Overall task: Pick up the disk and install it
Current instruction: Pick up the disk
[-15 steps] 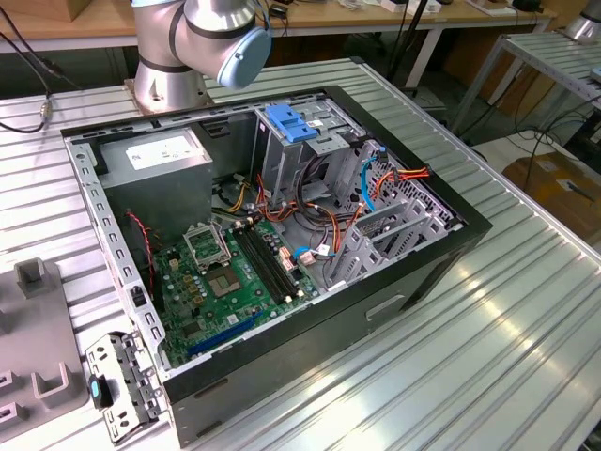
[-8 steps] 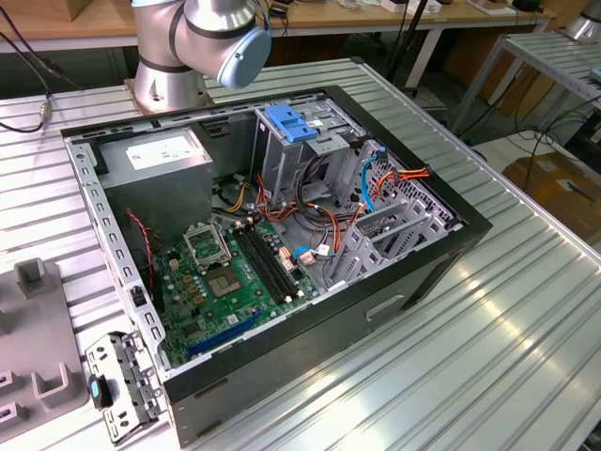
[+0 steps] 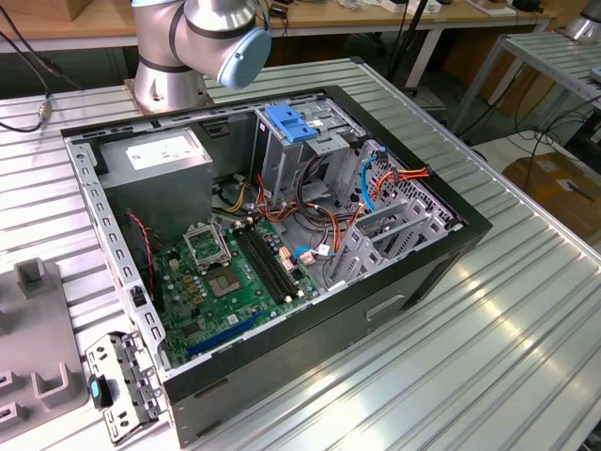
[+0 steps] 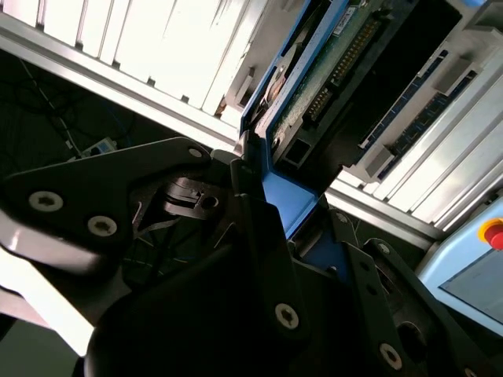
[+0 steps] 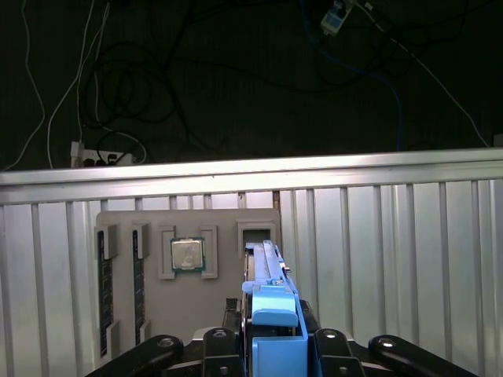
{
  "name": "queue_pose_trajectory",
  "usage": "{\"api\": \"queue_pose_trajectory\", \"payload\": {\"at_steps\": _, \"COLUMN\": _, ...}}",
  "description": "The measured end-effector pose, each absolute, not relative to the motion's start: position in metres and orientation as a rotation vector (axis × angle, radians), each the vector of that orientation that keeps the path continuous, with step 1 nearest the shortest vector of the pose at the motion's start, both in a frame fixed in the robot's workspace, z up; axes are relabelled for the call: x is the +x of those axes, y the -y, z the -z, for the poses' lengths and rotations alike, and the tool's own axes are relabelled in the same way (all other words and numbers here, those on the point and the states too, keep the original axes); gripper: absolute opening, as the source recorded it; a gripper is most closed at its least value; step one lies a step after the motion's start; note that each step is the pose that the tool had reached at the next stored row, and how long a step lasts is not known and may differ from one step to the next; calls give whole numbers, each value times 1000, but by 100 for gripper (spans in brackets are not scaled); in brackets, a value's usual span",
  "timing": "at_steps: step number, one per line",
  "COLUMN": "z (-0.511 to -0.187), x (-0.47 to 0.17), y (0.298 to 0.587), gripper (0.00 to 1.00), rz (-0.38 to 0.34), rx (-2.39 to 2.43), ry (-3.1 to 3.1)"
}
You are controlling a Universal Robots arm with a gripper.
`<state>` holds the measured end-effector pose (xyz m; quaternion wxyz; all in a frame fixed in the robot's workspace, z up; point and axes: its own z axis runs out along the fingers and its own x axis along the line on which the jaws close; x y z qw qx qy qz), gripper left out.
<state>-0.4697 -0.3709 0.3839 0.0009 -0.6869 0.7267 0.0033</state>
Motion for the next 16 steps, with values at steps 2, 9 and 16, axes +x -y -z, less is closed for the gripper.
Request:
{"api": "queue_pose_trajectory", "payload": {"at_steps": 2, "z": -385, "x": -470, "y": 371, "gripper": 37, "rz": -10, "rx": -2157, "ry": -2282}}
{"api": "queue_pose_trajectory", "payload": {"at_steps": 9, "z": -389, "x": -470, "y": 371, "gripper": 37, "rz": -11, "rx": -2157, "ry": -2282}}
{"api": "queue_pose_trajectory", "payload": {"at_steps": 16, "z": -393, "x": -470, "y": 371, "gripper": 37, "rz": -12, "rx": -2157, "ry": -2282}}
